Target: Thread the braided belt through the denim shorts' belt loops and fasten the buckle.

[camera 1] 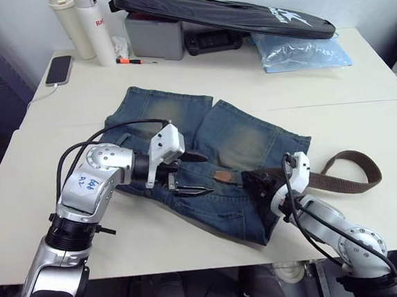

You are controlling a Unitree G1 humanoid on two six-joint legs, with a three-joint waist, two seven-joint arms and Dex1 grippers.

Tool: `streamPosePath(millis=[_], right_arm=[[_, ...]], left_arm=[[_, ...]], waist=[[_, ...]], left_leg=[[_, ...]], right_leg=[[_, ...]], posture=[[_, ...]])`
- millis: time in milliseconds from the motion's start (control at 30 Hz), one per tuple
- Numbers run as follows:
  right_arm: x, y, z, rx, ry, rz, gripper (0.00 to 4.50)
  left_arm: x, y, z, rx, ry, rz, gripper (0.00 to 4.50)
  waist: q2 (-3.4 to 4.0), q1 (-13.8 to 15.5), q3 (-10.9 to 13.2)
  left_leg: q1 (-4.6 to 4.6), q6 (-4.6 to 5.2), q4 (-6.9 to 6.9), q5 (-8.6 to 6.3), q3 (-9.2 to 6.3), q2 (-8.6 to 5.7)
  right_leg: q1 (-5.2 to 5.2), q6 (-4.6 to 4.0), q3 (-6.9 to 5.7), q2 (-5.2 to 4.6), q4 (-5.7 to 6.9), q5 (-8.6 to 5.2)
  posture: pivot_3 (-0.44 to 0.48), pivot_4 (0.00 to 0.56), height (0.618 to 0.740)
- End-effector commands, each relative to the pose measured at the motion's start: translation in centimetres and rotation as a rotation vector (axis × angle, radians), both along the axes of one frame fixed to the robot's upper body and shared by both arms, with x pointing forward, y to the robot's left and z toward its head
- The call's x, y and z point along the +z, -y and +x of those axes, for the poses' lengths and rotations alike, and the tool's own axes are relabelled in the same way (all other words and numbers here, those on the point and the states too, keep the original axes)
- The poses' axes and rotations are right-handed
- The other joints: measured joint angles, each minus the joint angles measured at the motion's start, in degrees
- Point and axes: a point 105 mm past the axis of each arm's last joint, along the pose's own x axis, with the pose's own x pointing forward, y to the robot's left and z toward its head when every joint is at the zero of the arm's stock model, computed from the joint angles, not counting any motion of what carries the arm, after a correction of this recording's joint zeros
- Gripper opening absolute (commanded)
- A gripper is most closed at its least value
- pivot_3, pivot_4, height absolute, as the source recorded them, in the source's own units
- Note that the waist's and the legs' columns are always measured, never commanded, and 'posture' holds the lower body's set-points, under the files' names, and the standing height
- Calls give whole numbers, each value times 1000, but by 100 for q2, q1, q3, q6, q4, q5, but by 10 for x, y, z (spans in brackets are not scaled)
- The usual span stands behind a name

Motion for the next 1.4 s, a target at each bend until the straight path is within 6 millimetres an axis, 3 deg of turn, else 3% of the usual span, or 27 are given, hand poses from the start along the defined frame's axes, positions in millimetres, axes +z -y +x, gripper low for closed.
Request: streamPosePath(millis=[33,433,600,700,833,867,1100,1300,1333,1400], right_arm=[[5,13,-14,-42,-17,69,2977],[22,46,-34,-285,21,375,2977],[21,47,-37,-307,21,411,2977],[20,42,-35,-286,14,407,2143],[17,26,-30,-191,-4,322,95],[16,21,-28,-164,-10,311,40],[6,-12,-13,37,-33,182,40],[4,-2,-12,37,-40,136,40],[5,0,-13,33,-39,139,790],[11,2,-16,37,-29,162,1358]], left_arm=[[6,5,-3,-31,34,-12,4500],[5,11,-2,-76,35,-9,4500],[6,11,0,-84,41,-5,4500],[5,11,0,-84,46,-1,4500],[6,10,1,-79,52,2,4500],[6,10,1,-77,53,2,4500],[6,7,1,-66,62,13,4500],[7,4,1,-48,66,14,4500],[7,4,1,-48,66,14,4500],[6,4,1,-48,64,12,4500]], waist=[[-2,22,-1],[-2,2,-1],[-2,12,-1],[-1,5,-1],[-1,-8,0],[-1,-5,0],[-1,-3,0],[-1,4,0],[-1,9,0],[-1,9,0]], left_leg=[[0,0,0,0,0,0],[1,1,0,0,-1,0],[0,1,2,-1,-1,0],[1,1,1,0,-1,0],[2,1,0,0,-1,0],[1,1,0,0,-1,0],[1,0,1,0,-1,0],[-1,0,1,0,0,0],[-1,0,1,0,0,0],[-1,0,2,0,0,0]], right_leg=[[0,0,0,0,0,0],[0,-2,1,0,2,-1],[1,-2,1,0,2,-1],[0,-2,1,0,4,-1],[-1,-3,2,0,5,-2],[-2,-3,2,0,5,-2],[-2,-3,2,0,6,-2],[-3,-3,3,0,4,-2],[-2,-3,2,0,5,-2],[-2,-3,2,0,4,-2]], posture=[[0,150,739],[0,150,739],[0,150,739],[0,150,739],[0,150,739],[0,150,739],[0,150,739],[0,150,739],[0,150,739],[0,150,739]])
